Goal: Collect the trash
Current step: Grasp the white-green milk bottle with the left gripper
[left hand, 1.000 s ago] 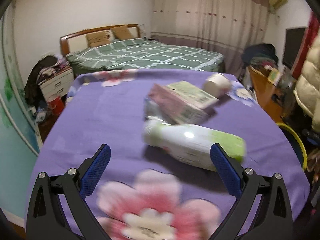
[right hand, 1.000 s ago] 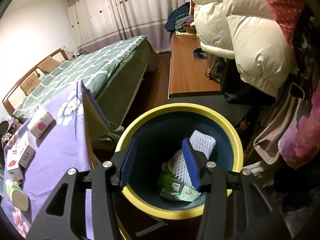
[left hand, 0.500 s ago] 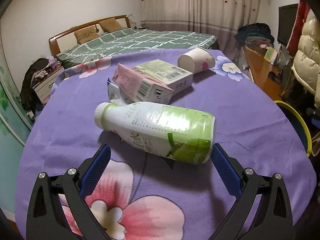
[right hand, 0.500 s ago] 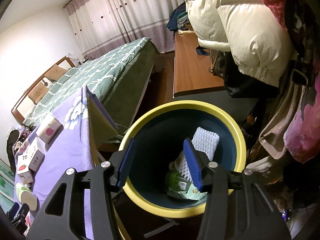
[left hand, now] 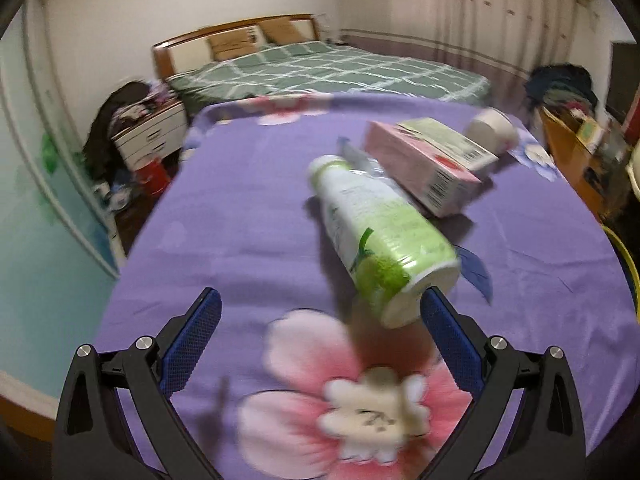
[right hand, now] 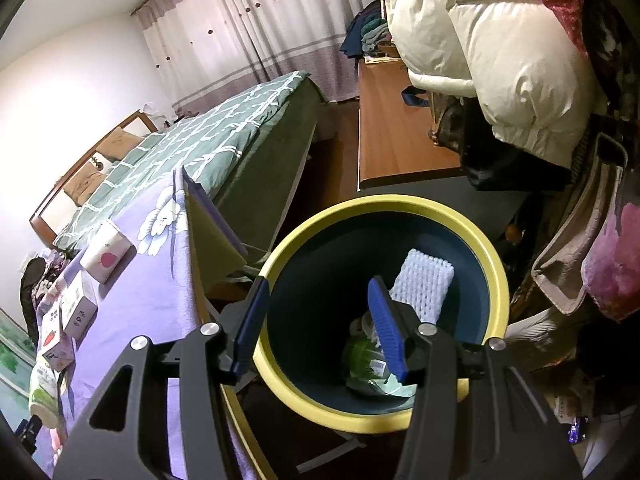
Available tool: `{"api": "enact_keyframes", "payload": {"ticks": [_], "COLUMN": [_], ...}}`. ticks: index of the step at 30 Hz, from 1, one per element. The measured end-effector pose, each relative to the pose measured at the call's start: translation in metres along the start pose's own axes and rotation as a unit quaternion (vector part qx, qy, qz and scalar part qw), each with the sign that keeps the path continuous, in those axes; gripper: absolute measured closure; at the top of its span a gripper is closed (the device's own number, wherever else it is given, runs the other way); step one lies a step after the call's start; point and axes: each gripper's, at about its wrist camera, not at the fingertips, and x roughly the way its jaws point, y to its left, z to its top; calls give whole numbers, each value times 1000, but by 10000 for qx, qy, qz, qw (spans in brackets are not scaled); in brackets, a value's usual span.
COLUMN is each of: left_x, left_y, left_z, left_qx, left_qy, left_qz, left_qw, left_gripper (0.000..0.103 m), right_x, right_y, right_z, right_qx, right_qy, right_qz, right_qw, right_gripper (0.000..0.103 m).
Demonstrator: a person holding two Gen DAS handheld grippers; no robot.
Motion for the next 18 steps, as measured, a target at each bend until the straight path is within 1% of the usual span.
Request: {"api": "enact_keyframes", "payload": {"ticks": [1, 3, 6, 7, 9, 11, 12, 13, 16, 18], "left_x": [-3, -12, -15, -12, -4, 7, 11, 16, 27, 33], "left_y": [4, 6, -4, -9, -15, -19, -20, -21, -22, -21], "left_z": [0, 2, 3, 4, 6, 7, 7, 7, 5, 5], "left_qx": [-61, -155, -99, -68, -86, -81, -77, -67, -104, -138], "left_qy": [-34, -119, -144, -124, -93, 12, 62, 130, 284, 345], "left_qz": [-18, -208, -455, -468, -381, -325, -335, -303, -260, -242], "left_qw": [10000, 9996, 9988, 9988, 9992, 9994, 9994, 9994, 9992, 9990], "left_gripper": [5, 5, 5, 5, 5, 5, 7, 11, 19, 22], "right_x": [-1, -3, -4, -4, -4, -4, -4, -4, -2, 0], "right_y": [2, 4, 6, 8, 10, 10, 10, 9, 7, 6], "right_z": [0, 0, 0, 0, -1, -1, -1, -1, -1, -1], "right_qx": [-13, -24, -44, -58, -93, -95, -87, -76, -36, -27], "right_qy": [-11, -33, -38, -35, -19, -20, -21, -22, -6, 18], "right_qz": [11, 20, 56, 68, 97, 116, 122, 121, 120, 115], "right_qw": [10000, 10000, 10000, 10000, 9999, 9999, 9999, 9999, 9999, 9999], "right_gripper": [53, 53, 52, 52, 52, 52, 52, 52, 52, 52]}}
